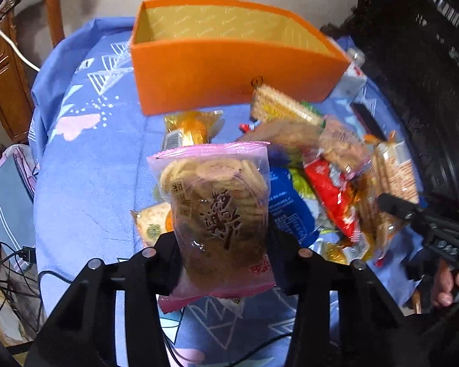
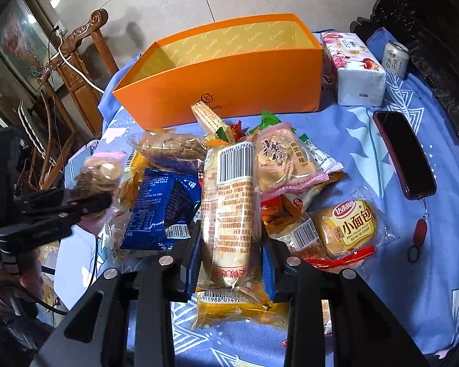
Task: Organize snacks
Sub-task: 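Carry the pink cookie bag into the orange box and open the left gripper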
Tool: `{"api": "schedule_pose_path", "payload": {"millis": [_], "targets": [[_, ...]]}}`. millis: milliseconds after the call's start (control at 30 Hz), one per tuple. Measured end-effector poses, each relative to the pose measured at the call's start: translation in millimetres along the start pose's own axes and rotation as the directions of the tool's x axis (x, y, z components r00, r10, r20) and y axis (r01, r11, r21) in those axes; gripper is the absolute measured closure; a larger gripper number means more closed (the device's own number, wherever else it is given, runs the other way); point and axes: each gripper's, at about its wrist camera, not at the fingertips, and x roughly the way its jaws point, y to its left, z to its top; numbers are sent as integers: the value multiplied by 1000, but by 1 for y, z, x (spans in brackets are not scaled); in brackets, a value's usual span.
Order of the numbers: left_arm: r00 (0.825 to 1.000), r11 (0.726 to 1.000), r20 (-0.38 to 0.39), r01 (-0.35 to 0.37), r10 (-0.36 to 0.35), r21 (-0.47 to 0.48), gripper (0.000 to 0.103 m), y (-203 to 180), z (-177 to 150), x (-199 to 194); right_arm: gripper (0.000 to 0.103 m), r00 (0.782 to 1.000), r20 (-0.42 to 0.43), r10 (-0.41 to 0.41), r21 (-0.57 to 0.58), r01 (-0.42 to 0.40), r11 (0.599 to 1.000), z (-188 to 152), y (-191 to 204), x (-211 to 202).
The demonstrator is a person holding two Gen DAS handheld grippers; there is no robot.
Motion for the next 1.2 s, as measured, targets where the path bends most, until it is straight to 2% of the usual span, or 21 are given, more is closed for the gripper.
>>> {"api": "schedule_pose_path", "payload": {"millis": [133, 300, 400, 567, 600, 633, 667, 700, 767, 800, 867, 1033, 1200], "targets": [[998, 1000, 58, 9, -9, -1, 58, 2, 15, -29, 70, 999, 31, 14, -7, -14, 1000, 11, 3, -12], [984, 999, 178, 26, -30, 25, 58, 0, 76, -67, 70, 992, 117, 45, -24, -43, 999, 50, 15, -31], [975, 998, 215, 50, -54, 26, 58, -1, 122, -72, 70, 980, 191, 63, -45, -55, 997, 94, 20, -40], [962, 999, 272, 17, -28, 43, 56, -5, 200, -70, 69, 954, 295, 52, -94, -25, 995, 170, 26, -42], [961, 999, 278, -1, -9, 37, 48, -6, 213, -69, 66, 950, 310, 51, -101, -21, 995, 180, 25, -42], [959, 999, 282, -24, 14, 29, 21, -6, 224, -68, 49, 944, 328, 42, -106, -7, 994, 195, 26, -41], [954, 997, 293, -72, 66, 9, 8, -6, 236, -69, 35, 942, 333, 31, -106, 5, 994, 206, 27, -40], [941, 993, 320, -114, 111, -11, 4, -6, 241, -72, 20, 941, 338, 9, -98, 26, 995, 213, 27, -40], [924, 992, 363, -128, 122, -7, 4, -6, 242, -81, 16, 917, 398, -29, -85, 69, 994, 219, 27, -50], [920, 991, 371, -135, 127, -4, 4, -6, 240, -84, 12, 912, 409, -32, -96, 78, 992, 217, 26, -53], [920, 990, 371, -139, 129, -2, 4, -4, 232, -85, 10, 916, 399, -55, -103, 104, 989, 209, 24, -51], [953, 992, 277, -118, 125, -42, 4, 8, 200, -67, 10, 958, 278, -63, -77, 87, 993, 176, 7, -32], [972, 990, 202, -99, 116, -97, 4, 26, 145, -50, 10, 978, 182, -104, 3, 106, 994, 126, -19, -26]]}}
